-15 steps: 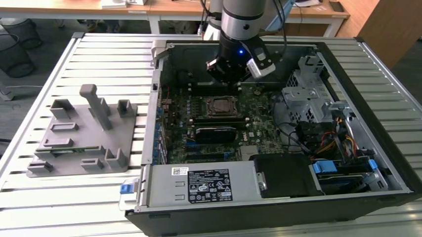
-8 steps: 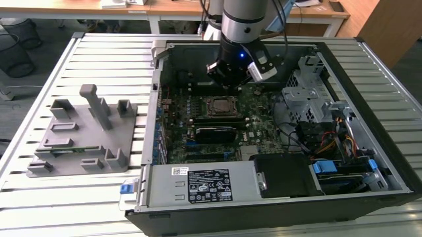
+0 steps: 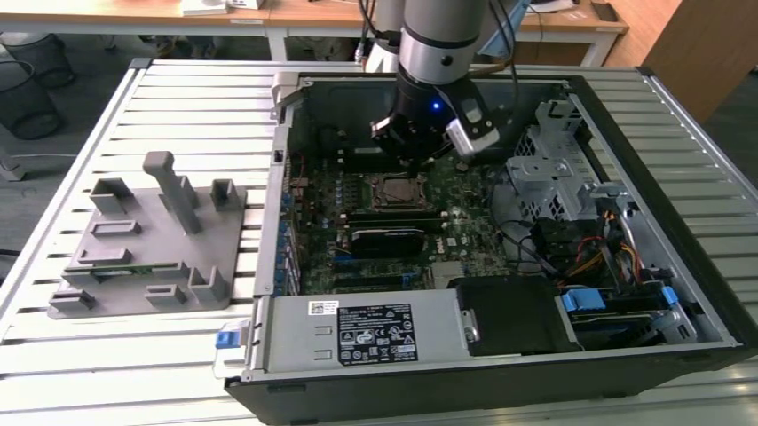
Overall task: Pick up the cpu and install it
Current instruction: 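Install the second cpu locking lever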
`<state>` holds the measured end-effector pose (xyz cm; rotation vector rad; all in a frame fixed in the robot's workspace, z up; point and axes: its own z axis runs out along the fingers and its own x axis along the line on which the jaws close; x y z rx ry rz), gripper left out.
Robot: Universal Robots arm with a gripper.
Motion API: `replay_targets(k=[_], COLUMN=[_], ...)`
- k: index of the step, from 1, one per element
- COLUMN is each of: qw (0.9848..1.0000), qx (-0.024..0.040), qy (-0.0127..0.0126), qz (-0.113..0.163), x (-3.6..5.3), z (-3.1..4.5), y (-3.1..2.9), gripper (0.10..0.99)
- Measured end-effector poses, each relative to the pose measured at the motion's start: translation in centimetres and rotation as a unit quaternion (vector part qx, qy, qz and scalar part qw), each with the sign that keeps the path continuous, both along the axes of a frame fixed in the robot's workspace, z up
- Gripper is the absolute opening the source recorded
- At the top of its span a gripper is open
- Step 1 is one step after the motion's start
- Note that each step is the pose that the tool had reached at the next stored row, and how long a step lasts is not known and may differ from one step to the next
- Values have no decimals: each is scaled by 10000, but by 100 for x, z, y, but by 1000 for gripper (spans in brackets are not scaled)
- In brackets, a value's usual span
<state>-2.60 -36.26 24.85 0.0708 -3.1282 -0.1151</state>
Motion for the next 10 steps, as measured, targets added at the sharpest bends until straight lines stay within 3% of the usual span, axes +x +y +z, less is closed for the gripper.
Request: replay_targets(k=[1,10], qw=[10000,10000], qx=[0,0], qy=[19,20], qz=[0,53], x=[0,-22], z=[0,-33], y=[-8,-97], gripper=[106,106])
